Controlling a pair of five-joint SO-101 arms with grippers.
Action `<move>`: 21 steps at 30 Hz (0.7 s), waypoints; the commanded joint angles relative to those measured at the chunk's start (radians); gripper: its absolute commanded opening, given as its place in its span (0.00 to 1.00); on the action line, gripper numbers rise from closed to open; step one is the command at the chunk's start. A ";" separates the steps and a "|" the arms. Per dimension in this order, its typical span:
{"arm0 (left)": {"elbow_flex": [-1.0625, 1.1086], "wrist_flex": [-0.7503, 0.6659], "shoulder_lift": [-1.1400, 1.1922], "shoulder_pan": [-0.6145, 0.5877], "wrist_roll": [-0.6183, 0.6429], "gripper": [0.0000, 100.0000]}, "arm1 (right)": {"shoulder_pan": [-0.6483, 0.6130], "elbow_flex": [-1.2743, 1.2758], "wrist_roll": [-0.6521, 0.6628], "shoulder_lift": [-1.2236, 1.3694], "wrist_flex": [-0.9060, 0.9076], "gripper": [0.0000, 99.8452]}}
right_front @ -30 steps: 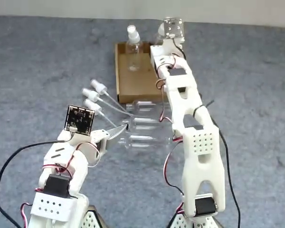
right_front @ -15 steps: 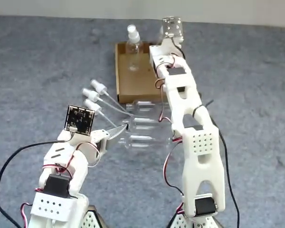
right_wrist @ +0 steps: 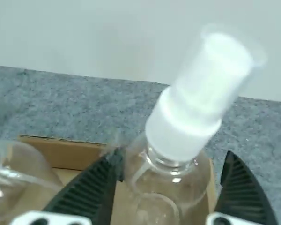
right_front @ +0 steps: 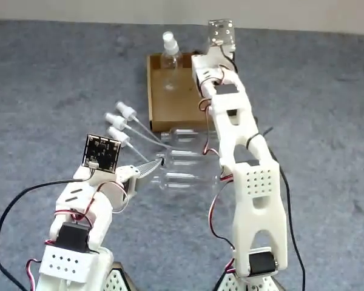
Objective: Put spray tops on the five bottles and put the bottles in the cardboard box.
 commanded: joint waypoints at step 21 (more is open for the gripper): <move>-0.002 -0.021 -0.007 -0.012 0.009 0.33 | -0.005 -0.191 -0.012 -0.035 0.102 0.33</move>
